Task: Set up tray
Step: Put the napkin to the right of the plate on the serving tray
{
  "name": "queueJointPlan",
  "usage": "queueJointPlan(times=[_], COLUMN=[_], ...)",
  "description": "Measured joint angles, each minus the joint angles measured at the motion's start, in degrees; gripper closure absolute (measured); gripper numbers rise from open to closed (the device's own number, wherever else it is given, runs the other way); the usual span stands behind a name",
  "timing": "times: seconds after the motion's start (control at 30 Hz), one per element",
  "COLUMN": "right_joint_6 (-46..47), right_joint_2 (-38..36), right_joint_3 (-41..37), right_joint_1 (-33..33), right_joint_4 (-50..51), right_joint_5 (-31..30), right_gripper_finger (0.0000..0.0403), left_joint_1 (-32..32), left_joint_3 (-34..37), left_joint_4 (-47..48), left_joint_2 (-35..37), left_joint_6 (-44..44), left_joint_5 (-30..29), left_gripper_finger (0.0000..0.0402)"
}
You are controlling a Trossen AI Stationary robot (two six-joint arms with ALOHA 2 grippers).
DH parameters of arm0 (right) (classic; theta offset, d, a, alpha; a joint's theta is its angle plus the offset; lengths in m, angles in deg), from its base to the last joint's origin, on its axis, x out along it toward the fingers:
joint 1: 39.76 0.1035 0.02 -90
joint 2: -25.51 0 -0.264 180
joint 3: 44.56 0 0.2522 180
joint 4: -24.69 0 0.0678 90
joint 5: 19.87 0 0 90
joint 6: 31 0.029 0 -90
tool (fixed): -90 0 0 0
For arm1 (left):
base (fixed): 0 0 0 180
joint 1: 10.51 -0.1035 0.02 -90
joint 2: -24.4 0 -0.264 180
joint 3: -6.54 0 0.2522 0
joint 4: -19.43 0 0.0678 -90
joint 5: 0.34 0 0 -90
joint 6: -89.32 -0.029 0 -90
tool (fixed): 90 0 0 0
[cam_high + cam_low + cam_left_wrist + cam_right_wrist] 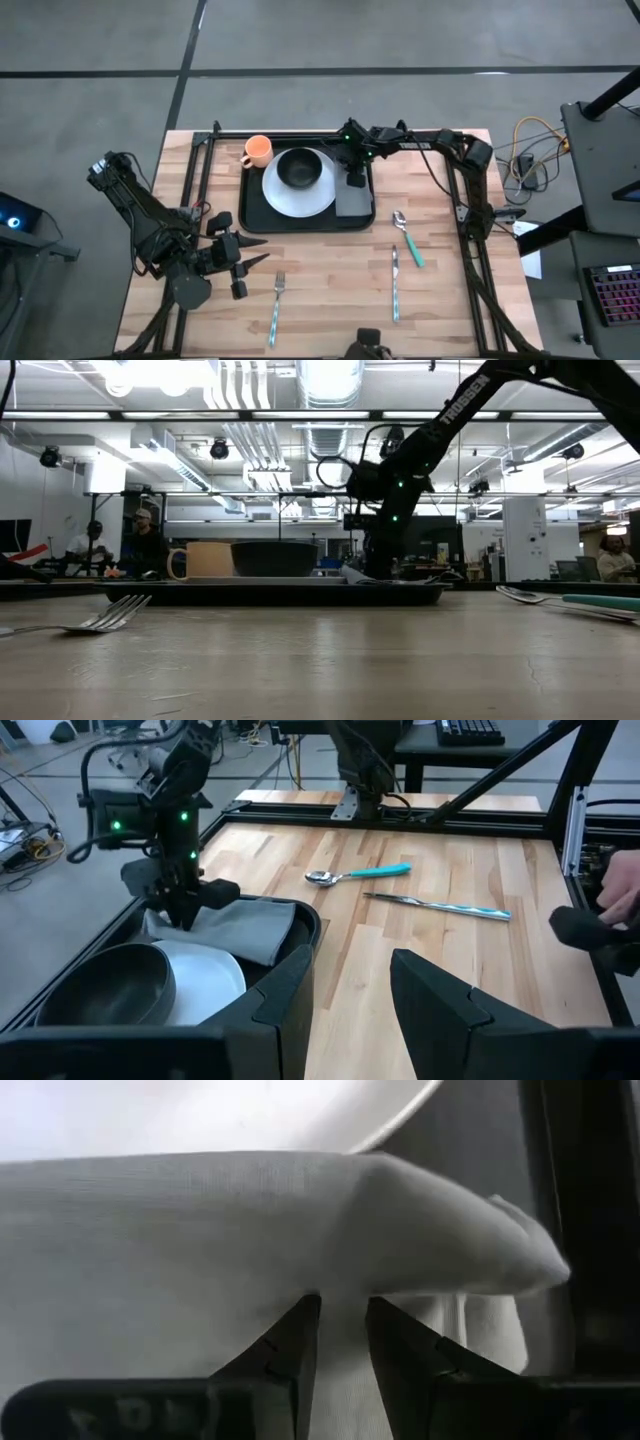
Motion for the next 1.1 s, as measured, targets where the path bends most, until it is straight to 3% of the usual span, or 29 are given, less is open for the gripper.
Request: queueJointPlan(times=[0.47, 0.77, 1.1], right_joint_6=[-0.32, 4.45, 6.00], right_joint_2=[-1.12, -5.63, -4.66], right_joint_3=[0.09, 0.00, -0.53], right_joint_1=[-1.43, 2.86, 7.18], right_joint_4=[4.48, 9.25, 5.75], right_joint_5=[-1.27, -0.62, 0.54], right_gripper_finger=[0.0324, 0.0328, 0.0329], left_joint_1=[0.00, 0.00, 0.00], left_joint_3=[0.00, 0.00, 0.00], left_joint_4=[0.00, 0.02, 0.03], left_joint_2=[0.02, 0.02, 0.02], left_joint_6=[0.02, -0.51, -0.09], left_joint_5=[0.00, 0.00, 0.04], left_gripper_finger=[0.0285, 0.0285, 0.0285])
